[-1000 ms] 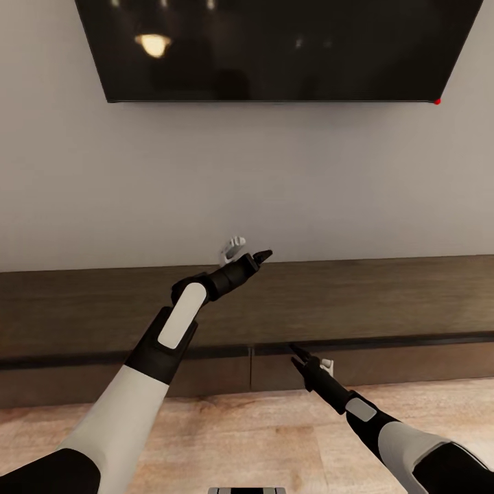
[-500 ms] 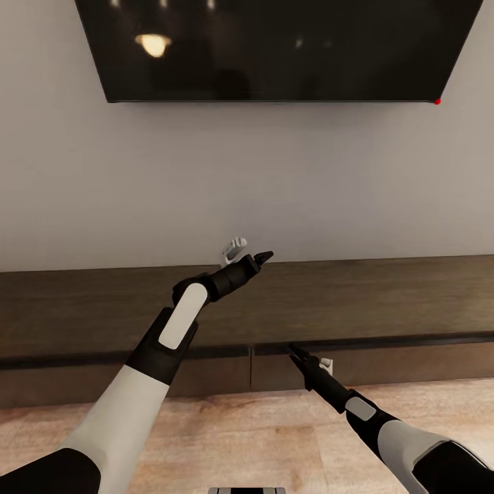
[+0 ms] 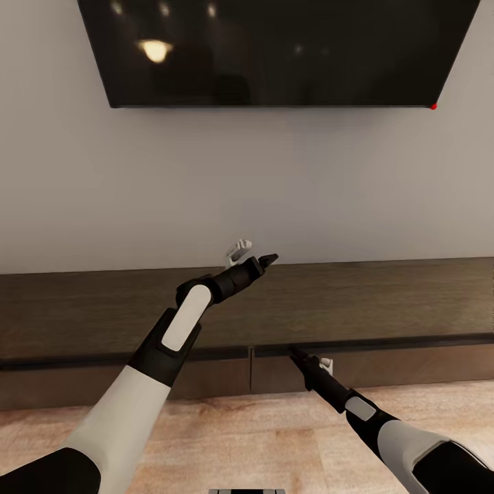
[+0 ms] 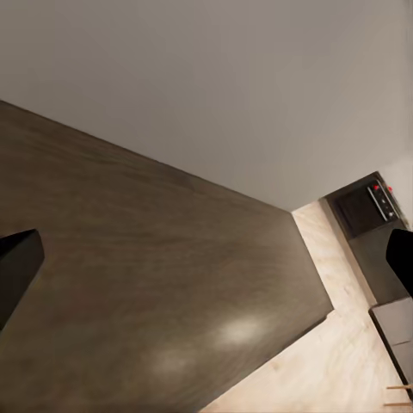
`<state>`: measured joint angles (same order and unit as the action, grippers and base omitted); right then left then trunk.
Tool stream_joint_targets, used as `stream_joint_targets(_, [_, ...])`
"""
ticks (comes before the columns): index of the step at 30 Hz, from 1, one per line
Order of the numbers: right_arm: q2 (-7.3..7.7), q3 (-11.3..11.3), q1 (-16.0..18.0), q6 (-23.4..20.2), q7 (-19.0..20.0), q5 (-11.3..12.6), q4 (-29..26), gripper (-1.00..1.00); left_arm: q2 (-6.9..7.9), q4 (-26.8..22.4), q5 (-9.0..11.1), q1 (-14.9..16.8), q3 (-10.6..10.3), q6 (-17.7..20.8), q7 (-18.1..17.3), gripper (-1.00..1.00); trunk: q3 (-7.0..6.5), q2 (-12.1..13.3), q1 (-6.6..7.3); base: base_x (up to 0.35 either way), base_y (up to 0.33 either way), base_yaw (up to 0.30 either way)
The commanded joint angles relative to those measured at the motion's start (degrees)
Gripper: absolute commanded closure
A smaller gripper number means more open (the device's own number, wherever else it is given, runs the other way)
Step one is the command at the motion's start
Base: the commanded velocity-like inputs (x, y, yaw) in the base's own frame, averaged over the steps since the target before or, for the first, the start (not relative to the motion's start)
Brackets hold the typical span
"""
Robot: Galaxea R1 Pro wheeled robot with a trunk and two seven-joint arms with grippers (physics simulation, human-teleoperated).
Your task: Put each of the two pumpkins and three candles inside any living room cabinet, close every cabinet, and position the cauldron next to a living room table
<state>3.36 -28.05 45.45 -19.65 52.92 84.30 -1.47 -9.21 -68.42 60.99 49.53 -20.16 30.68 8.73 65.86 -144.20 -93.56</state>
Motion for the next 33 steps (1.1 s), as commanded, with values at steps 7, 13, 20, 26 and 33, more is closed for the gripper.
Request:
stream_joint_targets(7, [-0.02, 1.0, 0.2, 0.0, -0.1, 0.7, 0.2, 1.0, -0.02, 0.0, 0.6, 0.0, 0.0, 0.1, 0.5, -1.0, 0.04, 0.0, 0.0, 0.0, 0.0, 0.0])
stream_joint_targets(13, [-0.02, 1.0, 0.2, 0.0, -0.1, 0.7, 0.2, 1.0, -0.02, 0.0, 0.6, 0.0, -0.1, 0.1, 0.5, -1.0, 0.04, 0.0, 0.0, 0.0, 0.0, 0.0])
stream_joint_targets(20, [-0.02, 1.0, 0.2, 0.0, -0.1, 0.7, 0.2, 1.0, -0.02, 0.0, 0.6, 0.0, -0.1, 0.1, 0.5, -1.0, 0.04, 0.0, 0.0, 0.0, 0.0, 0.0])
stream_joint_targets(26, [-0.02, 1.0, 0.2, 0.0, -0.1, 0.7, 0.2, 1.0, -0.02, 0.0, 0.6, 0.0, -0.1, 0.1, 0.5, -1.0, 0.04, 0.0, 0.0, 0.0, 0.0, 0.0])
stream_joint_targets(33, [-0.02, 1.0, 0.2, 0.0, -0.1, 0.7, 0.2, 1.0, -0.02, 0.0, 0.6, 0.0, -0.1, 0.1, 0.5, -1.0, 0.04, 0.0, 0.0, 0.0, 0.0, 0.0])
